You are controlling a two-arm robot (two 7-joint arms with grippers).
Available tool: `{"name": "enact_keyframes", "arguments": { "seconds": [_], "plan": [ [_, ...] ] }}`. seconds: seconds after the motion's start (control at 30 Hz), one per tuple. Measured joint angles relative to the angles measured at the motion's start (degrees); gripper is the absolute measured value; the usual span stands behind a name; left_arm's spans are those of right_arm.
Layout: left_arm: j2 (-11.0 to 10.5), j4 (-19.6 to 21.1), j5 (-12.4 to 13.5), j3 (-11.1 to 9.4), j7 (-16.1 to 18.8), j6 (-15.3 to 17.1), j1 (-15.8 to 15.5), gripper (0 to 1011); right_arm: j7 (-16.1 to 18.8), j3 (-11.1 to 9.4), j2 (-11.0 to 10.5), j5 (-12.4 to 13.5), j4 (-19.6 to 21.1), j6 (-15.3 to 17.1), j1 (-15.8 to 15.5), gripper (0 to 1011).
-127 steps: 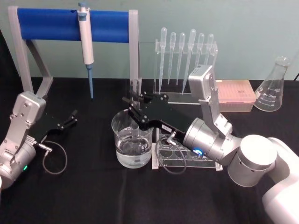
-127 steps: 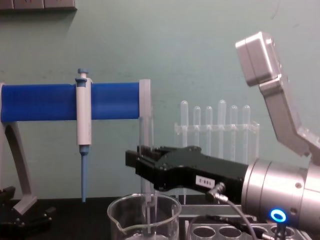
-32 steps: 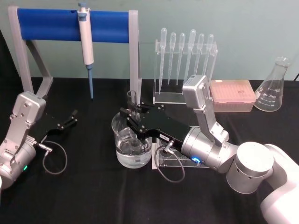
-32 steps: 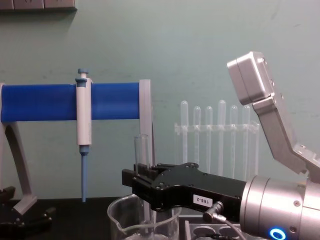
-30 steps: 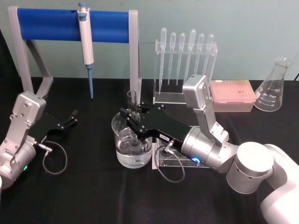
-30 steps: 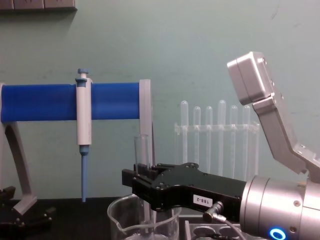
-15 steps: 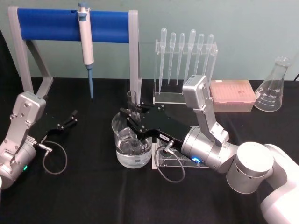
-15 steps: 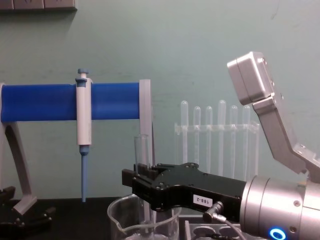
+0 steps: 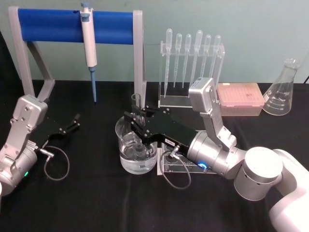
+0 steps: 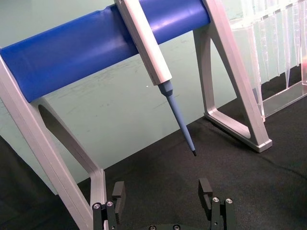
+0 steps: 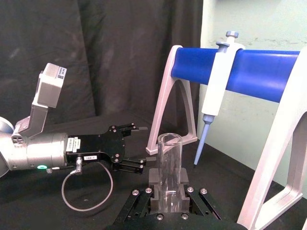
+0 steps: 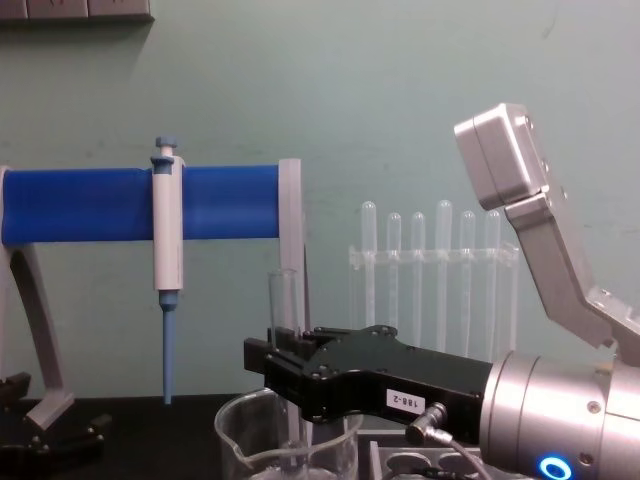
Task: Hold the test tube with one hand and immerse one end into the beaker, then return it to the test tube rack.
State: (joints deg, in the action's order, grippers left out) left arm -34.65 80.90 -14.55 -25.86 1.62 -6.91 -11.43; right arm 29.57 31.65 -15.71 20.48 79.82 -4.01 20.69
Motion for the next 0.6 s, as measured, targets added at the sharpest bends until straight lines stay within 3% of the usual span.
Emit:
{"name": "enact_keyframes", "arguments": {
  "seconds": [0.6],
  "plan": [
    [0.0, 0.0, 0.0, 0.0, 0.0, 0.0, 0.0, 1000, 0.0, 0.0, 0.0, 0.0, 0.0, 0.0, 0.0, 224]
  ]
}}
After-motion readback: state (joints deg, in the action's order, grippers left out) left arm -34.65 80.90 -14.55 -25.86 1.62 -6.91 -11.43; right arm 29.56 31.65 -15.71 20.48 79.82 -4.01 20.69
